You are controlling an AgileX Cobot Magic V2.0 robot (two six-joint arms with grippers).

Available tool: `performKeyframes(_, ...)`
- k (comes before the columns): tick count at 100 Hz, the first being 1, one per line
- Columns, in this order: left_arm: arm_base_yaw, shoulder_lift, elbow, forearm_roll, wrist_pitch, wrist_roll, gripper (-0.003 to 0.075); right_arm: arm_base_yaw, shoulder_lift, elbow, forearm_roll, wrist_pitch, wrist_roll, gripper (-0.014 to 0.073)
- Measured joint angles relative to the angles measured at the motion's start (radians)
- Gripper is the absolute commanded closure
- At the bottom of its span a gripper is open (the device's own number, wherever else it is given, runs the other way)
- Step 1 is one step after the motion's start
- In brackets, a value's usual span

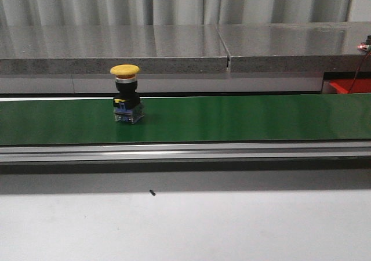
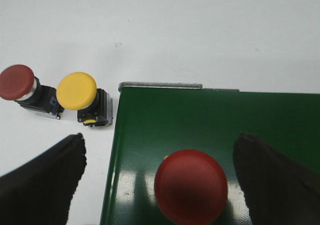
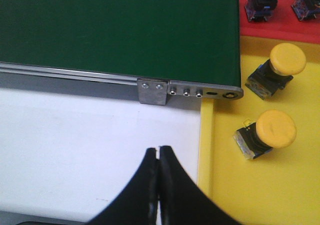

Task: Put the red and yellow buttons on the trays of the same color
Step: 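Lower the red button onto the belt start and open the left gripper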

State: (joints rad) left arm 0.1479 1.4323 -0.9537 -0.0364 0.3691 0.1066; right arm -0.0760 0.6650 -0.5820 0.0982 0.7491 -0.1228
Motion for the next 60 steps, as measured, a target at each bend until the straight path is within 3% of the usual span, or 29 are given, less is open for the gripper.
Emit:
performKeyframes(13,-0.026,-0.098,0.000,-0.031,0.053,0.019,0.0272,0.000,0.000,0.000,0.000,0.000,0.000,0.0659)
performKeyframes(35,-0.096,-0.257,0.000,-0.137,0.230,0.085,0.0743,0.000,0.000,0.000,0.000,0.000,0.000,0.0659)
performKeyframes(60,-0.163,-0.376,0.020,-0.195,0.402,0.093,0.0741,0.000,0.000,0.000,0.000,0.000,0.000,0.0659)
